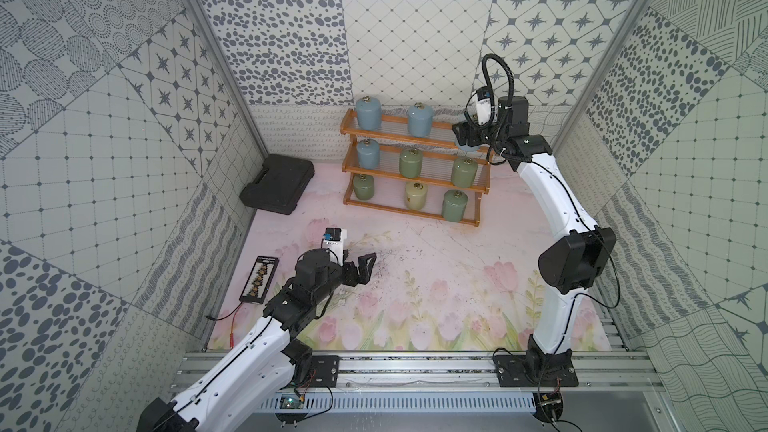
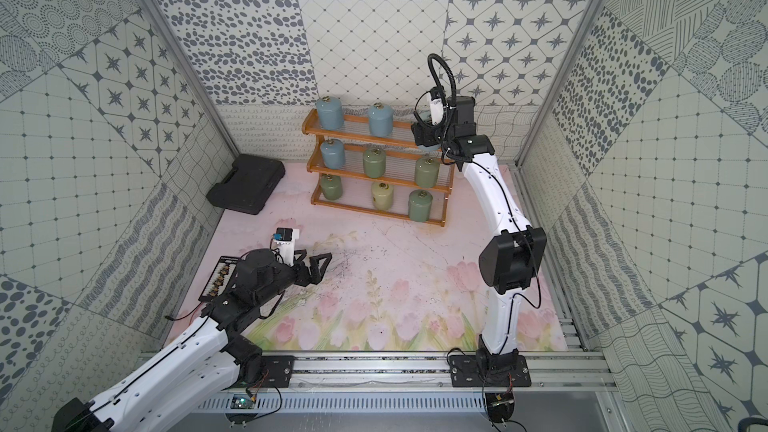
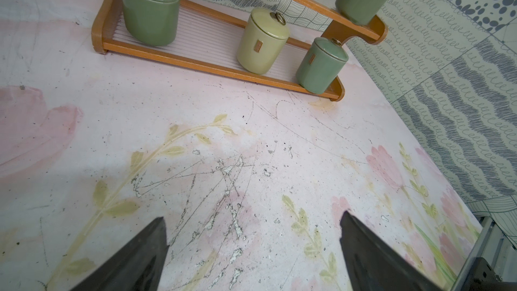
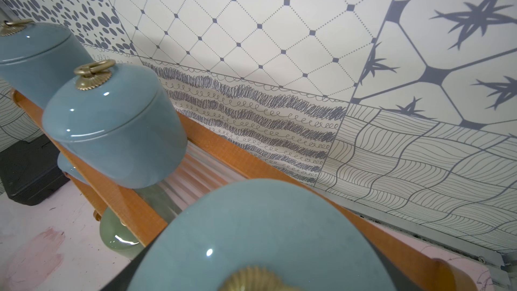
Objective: Remove the tea canisters from the shelf
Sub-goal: Pick up the tea canister from the shelf, then place the tea canister at the center of the board.
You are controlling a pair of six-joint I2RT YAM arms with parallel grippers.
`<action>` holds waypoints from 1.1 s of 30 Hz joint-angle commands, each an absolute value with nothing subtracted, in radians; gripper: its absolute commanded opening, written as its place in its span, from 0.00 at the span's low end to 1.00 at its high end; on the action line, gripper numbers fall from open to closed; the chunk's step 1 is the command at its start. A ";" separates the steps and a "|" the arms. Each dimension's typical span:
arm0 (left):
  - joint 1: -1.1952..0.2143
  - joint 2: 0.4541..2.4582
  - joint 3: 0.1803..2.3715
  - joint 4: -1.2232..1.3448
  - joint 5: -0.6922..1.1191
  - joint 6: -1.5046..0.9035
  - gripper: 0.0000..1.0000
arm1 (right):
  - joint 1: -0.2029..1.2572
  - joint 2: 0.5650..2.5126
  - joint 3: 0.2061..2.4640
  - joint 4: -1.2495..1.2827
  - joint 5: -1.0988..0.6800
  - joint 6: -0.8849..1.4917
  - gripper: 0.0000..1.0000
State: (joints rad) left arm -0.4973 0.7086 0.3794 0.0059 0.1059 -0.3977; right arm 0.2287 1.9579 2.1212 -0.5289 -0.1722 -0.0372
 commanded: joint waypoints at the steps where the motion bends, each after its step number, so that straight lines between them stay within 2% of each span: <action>1: -0.500 0.688 0.394 -0.029 0.054 -0.378 1.00 | 0.225 1.877 2.123 -0.469 -0.218 -0.042 0.73; 6: -0.500 0.681 0.401 -0.033 0.039 -0.378 1.00 | 0.230 1.799 2.053 -0.433 -0.277 -0.016 0.71; 11: -0.500 0.681 0.405 -0.033 0.029 -0.379 1.00 | 0.250 1.636 1.773 -0.223 -0.303 -0.019 0.70; 18: -0.500 0.682 0.404 -0.031 0.035 -0.387 1.00 | 0.300 1.478 1.514 -0.126 -0.321 -0.011 0.70; 26: -0.500 0.675 0.390 -0.056 0.035 -0.386 1.00 | 0.429 1.307 1.195 -0.003 -0.260 0.008 0.69; 33: -0.500 0.657 0.385 -0.059 0.017 -0.363 1.00 | 0.608 1.188 0.936 0.101 -0.144 -0.014 0.69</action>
